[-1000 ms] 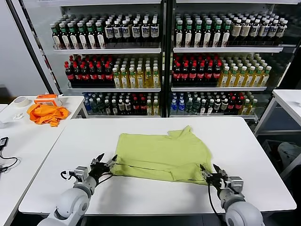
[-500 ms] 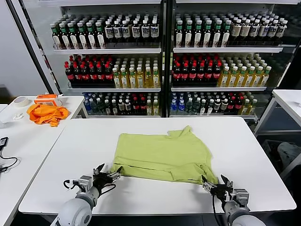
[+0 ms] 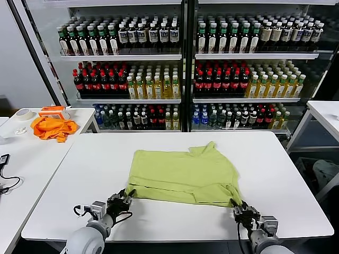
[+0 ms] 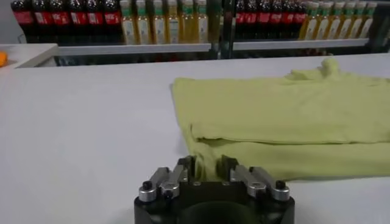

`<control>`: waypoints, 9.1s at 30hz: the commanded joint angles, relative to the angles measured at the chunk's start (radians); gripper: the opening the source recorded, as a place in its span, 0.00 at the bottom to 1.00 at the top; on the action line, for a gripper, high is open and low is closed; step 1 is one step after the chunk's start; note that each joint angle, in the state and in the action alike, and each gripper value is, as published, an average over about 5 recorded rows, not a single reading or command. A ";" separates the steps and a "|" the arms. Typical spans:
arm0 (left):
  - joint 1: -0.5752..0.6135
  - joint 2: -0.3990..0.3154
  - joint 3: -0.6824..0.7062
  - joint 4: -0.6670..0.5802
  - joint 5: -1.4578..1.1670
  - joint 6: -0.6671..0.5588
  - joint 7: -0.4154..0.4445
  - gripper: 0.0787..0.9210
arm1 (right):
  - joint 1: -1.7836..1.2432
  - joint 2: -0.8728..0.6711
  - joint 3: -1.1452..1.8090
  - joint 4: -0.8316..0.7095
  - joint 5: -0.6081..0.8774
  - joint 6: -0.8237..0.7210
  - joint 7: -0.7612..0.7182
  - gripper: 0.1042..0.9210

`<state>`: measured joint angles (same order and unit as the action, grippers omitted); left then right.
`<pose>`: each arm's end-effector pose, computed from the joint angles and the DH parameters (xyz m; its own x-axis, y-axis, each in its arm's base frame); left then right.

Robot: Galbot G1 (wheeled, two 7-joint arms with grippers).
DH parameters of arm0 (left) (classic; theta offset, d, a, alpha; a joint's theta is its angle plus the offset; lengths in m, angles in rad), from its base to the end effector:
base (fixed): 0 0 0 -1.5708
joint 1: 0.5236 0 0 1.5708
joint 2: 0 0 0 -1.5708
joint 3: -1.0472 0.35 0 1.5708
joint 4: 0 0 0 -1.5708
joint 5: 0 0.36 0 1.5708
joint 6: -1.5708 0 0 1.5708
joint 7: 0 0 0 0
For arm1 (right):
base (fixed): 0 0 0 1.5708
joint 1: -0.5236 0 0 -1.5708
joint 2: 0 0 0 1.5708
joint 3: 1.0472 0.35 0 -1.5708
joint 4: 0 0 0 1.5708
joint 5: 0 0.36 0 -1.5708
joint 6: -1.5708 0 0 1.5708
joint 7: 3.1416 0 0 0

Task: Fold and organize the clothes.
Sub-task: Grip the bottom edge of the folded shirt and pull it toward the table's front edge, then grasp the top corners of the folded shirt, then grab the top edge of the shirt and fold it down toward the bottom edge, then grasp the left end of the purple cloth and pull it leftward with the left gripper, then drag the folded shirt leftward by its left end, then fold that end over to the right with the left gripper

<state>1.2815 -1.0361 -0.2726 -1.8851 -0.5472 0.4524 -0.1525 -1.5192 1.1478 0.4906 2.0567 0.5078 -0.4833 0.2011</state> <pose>0.2648 0.0485 -0.3189 -0.8341 0.2124 0.5091 0.2281 0.9731 -0.0324 0.2060 -0.0651 -0.2962 -0.8590 -0.0594 0.5086 -0.0404 0.9980 0.0483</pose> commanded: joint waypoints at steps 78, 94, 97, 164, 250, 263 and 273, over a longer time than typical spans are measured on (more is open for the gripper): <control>-0.482 0.064 0.127 0.443 -0.035 -0.014 0.230 0.88 | 0.845 0.228 -0.303 -0.736 -0.038 -0.085 0.115 0.88; -0.450 0.052 0.121 0.453 -0.069 -0.028 0.253 0.86 | 0.838 0.238 -0.307 -0.741 -0.039 -0.060 0.055 0.75; -0.430 0.051 0.108 0.443 -0.083 -0.040 0.270 0.79 | 0.835 0.242 -0.307 -0.740 -0.040 -0.063 0.054 0.64; -0.019 0.168 -0.040 0.108 -0.151 -0.264 0.303 0.01 | 0.201 0.089 -0.145 -0.010 -0.061 -0.028 0.085 0.00; 0.165 0.154 -0.364 -0.065 0.316 0.119 -0.300 0.02 | 0.060 0.077 -0.139 0.144 -0.279 -0.009 0.073 0.88; 0.130 0.114 -0.213 -0.326 -0.152 0.125 -0.365 0.02 | 0.074 0.076 -0.145 0.127 -0.285 -0.010 0.080 0.88; 0.029 0.024 0.004 -0.356 -0.257 0.092 -0.306 0.03 | 0.050 0.096 -0.134 0.129 -0.317 0.000 0.078 0.88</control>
<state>1.3884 -0.9463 -0.4483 -2.1513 -0.5999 0.5586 -0.4775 -1.4663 1.2374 0.3524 2.1860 0.2037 -0.4881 0.2766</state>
